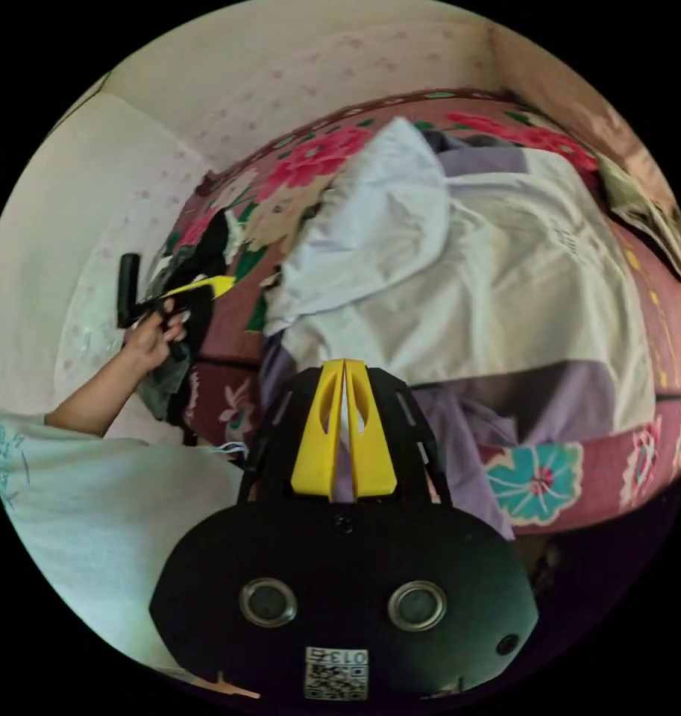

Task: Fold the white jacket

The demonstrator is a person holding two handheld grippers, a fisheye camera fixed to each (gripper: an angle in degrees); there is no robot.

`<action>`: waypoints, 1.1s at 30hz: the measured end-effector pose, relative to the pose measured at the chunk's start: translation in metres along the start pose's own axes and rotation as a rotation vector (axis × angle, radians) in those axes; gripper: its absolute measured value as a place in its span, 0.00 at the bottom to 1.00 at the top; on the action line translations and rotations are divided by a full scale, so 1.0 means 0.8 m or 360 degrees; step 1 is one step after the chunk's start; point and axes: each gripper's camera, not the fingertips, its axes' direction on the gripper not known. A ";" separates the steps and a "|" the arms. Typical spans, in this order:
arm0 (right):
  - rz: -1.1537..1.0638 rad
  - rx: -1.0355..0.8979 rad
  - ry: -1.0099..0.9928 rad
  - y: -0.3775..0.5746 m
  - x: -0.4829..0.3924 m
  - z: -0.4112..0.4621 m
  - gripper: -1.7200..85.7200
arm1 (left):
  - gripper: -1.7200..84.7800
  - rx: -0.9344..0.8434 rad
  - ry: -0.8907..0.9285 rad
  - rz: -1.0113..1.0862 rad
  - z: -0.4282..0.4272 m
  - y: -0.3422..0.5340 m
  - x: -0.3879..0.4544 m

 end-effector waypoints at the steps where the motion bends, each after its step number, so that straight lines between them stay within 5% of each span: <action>1: 0.0102 0.0039 0.0116 0.019 0.040 -0.009 0.03 | 0.19 -0.0033 -0.0048 0.0058 0.014 -0.011 0.032; 10: 0.0803 0.0248 0.0668 0.181 0.342 -0.103 0.12 | 0.28 -0.0295 -0.0279 -0.0250 0.131 -0.076 0.149; 21: 0.0759 -0.0020 0.0661 0.237 0.565 -0.042 0.12 | 0.11 -0.0439 -0.0651 -0.0610 0.147 -0.093 0.178; 27: 0.0399 -0.0210 0.0701 0.262 0.559 -0.009 0.04 | 0.04 0.0019 -0.0472 -0.0946 0.026 -0.044 0.162; 33: 0.0488 -0.0034 0.0747 0.358 0.544 -0.035 0.05 | 0.04 0.0708 0.0068 -0.1635 -0.051 0.164 0.098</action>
